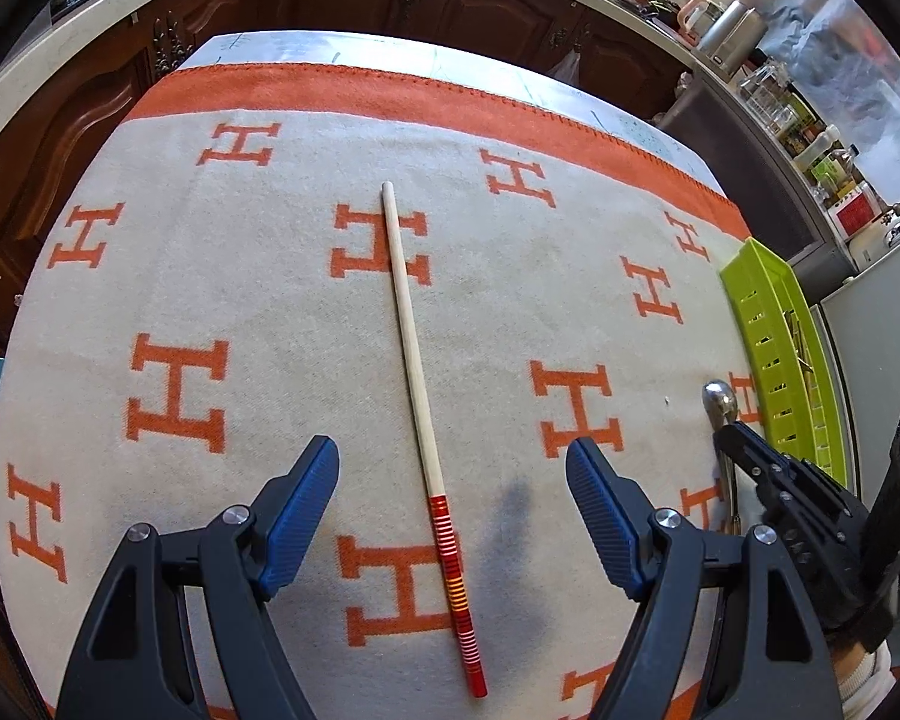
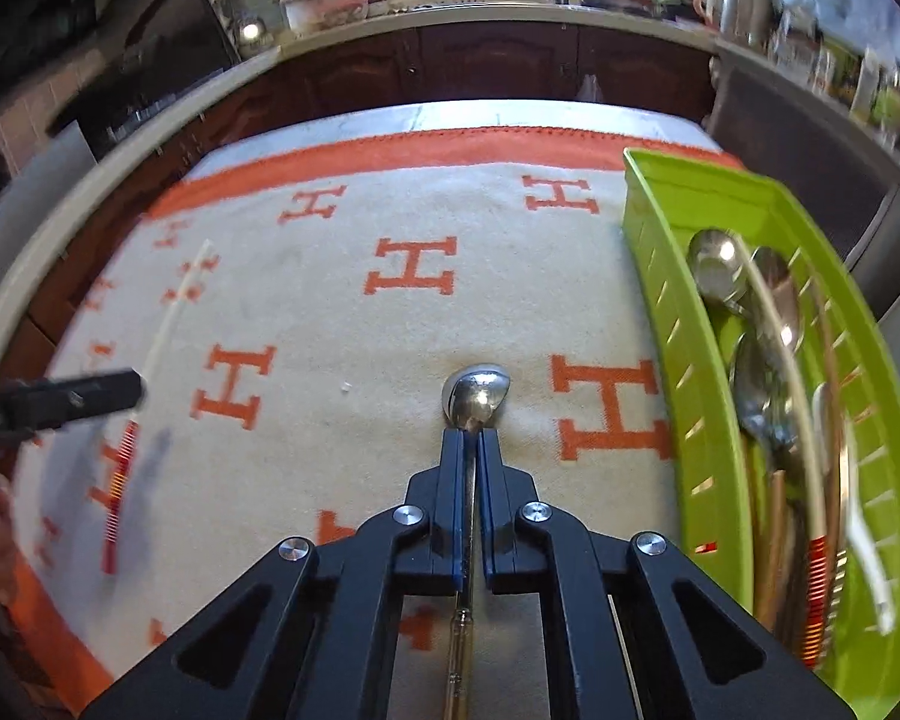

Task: Organize utensils
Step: 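Grasp the small steel spoon with the right gripper while the left gripper approaches the red-striped chopstick, then carry the small spoon into the tray with the right gripper while the left gripper grasps the red-striped chopstick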

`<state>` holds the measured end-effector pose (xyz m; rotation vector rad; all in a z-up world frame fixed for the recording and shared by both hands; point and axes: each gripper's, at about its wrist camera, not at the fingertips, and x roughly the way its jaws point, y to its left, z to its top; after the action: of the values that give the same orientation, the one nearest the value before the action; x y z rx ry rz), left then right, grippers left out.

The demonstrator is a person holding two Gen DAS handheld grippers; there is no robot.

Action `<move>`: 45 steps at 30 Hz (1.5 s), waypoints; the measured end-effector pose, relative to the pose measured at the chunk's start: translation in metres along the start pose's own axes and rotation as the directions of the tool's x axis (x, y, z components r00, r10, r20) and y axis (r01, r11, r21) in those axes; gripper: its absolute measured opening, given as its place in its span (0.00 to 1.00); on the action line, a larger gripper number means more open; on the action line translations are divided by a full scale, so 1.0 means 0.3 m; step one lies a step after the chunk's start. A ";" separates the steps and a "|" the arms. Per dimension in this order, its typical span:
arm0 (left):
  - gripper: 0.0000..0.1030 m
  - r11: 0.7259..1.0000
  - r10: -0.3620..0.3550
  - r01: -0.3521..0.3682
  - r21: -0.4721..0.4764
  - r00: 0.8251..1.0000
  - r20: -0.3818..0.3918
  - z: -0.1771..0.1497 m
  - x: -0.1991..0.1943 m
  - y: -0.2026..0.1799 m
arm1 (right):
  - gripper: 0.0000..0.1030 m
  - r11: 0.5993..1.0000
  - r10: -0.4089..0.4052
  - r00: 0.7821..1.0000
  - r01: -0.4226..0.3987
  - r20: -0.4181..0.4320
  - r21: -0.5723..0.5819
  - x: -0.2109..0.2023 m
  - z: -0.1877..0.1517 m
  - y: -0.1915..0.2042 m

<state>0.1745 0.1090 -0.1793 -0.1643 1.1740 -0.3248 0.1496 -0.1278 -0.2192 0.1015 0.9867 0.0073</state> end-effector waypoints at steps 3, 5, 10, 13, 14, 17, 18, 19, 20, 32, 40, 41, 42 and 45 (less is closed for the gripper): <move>0.74 1.000 0.000 0.000 -0.015 1.000 -0.004 0.001 0.003 0.010 | 0.03 0.996 0.078 0.996 -0.080 0.042 0.049 -0.047 -0.004 -0.037; 0.74 1.000 0.003 -0.003 -0.017 1.000 -0.008 0.001 0.004 0.012 | 0.03 0.993 0.106 0.991 -0.110 0.081 0.047 -0.086 -0.005 -0.045; 0.74 1.000 0.016 -0.016 -0.001 1.000 -0.016 0.002 0.010 -0.008 | 0.03 0.988 0.139 0.978 -0.149 0.153 0.052 -0.171 -0.014 -0.070; 0.74 1.000 0.028 -0.028 0.008 0.999 -0.016 -0.001 0.010 -0.020 | 0.03 0.985 0.146 0.969 -0.161 0.199 0.061 -0.219 -0.026 -0.096; 0.74 0.999 0.032 -0.032 0.010 0.999 -0.018 -0.003 0.011 -0.022 | 0.03 0.984 0.148 0.966 -0.165 0.213 0.063 -0.243 -0.035 -0.103; 0.74 0.999 0.044 -0.044 0.014 0.999 -0.022 -0.013 0.015 -0.027 | 0.03 0.982 0.152 0.956 -0.174 0.252 0.068 -0.298 -0.048 -0.132; 0.74 0.999 0.049 -0.048 0.016 0.999 -0.022 -0.016 0.016 -0.028 | 0.03 0.982 0.155 0.952 -0.178 0.265 0.065 -0.315 -0.055 -0.139; 0.74 0.998 0.056 -0.055 0.020 0.998 -0.018 -0.019 0.015 -0.031 | 0.03 0.982 0.156 0.948 -0.180 0.276 0.064 -0.332 -0.061 -0.146; 0.74 0.998 0.060 -0.060 0.024 0.998 -0.017 -0.022 0.015 -0.033 | 0.03 0.981 0.158 0.945 -0.183 0.286 0.062 -0.354 -0.068 -0.157; 0.74 0.995 0.089 -0.088 0.037 0.996 -0.032 -0.024 0.022 -0.050 | 0.03 0.973 0.131 0.922 -0.189 0.364 0.129 -0.629 -0.043 -0.270; 0.74 0.995 0.098 -0.097 0.030 0.994 -0.050 0.009 0.044 -0.064 | 0.03 0.994 -0.082 0.969 0.064 0.232 0.085 -0.706 0.020 -0.396; 0.74 0.995 0.098 -0.097 0.024 0.994 -0.055 0.015 0.047 -0.064 | 0.03 0.991 -0.120 0.974 0.108 0.194 0.073 -0.686 0.020 -0.409; 0.74 0.995 0.097 -0.097 0.017 0.994 -0.058 0.021 0.049 -0.064 | 0.03 0.990 -0.132 0.976 0.122 0.173 0.071 -0.671 0.019 -0.418; 0.65 0.994 0.112 -0.113 -0.007 0.992 -0.061 0.045 0.055 -0.058 | 0.03 0.985 -0.167 0.981 0.160 0.100 0.071 -0.609 0.002 -0.455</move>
<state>0.1898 0.0865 -0.1835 -0.0979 1.2394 -0.2257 0.0440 -0.2731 -0.0790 0.0772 0.8873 -0.1781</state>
